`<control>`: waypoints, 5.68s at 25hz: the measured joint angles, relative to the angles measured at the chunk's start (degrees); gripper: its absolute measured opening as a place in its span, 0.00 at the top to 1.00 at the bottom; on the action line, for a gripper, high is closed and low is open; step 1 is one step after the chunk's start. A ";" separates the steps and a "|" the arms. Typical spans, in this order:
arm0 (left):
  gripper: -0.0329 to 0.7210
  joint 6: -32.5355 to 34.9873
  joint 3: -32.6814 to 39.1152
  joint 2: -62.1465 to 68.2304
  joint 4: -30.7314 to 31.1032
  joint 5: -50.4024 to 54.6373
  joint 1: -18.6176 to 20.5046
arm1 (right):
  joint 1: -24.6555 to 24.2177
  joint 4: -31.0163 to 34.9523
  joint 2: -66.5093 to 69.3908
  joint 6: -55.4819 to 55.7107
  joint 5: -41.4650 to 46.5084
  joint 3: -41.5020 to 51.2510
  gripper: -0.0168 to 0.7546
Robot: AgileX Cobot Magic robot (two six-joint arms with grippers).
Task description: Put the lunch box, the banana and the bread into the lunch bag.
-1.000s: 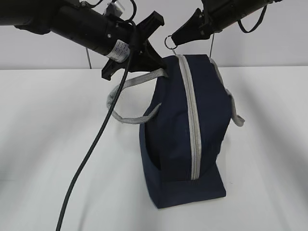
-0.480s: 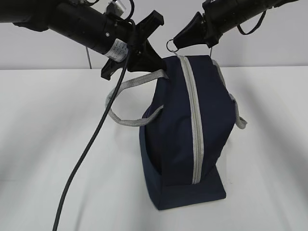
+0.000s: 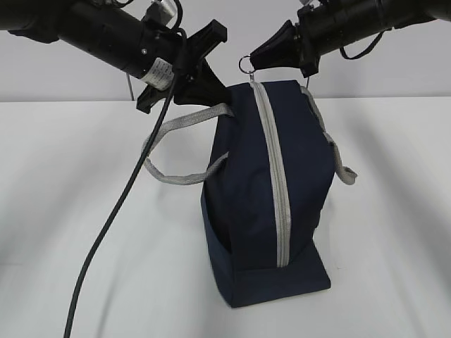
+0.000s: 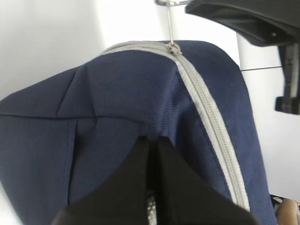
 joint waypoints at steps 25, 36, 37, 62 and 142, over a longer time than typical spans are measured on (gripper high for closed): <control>0.95 6.27 -0.15 0.00 1.81 -0.96 0.18 | 0.00 2.43 4.16 -5.45 1.14 -4.76 1.00; 0.95 6.40 -2.51 0.10 5.46 -4.15 2.34 | -0.81 3.97 4.16 -5.23 0.02 -4.76 1.00; 0.95 6.40 -2.56 0.29 5.46 -4.19 2.37 | -0.81 4.63 4.16 -5.23 0.02 -4.76 1.00; 0.95 11.20 -3.58 3.47 3.92 -3.41 0.49 | -0.81 13.95 16.94 -7.62 1.34 -15.84 1.00; 0.22 -8.00 -9.87 -12.14 43.60 17.39 2.41 | 0.07 -21.23 10.47 93.63 0.82 -30.21 0.23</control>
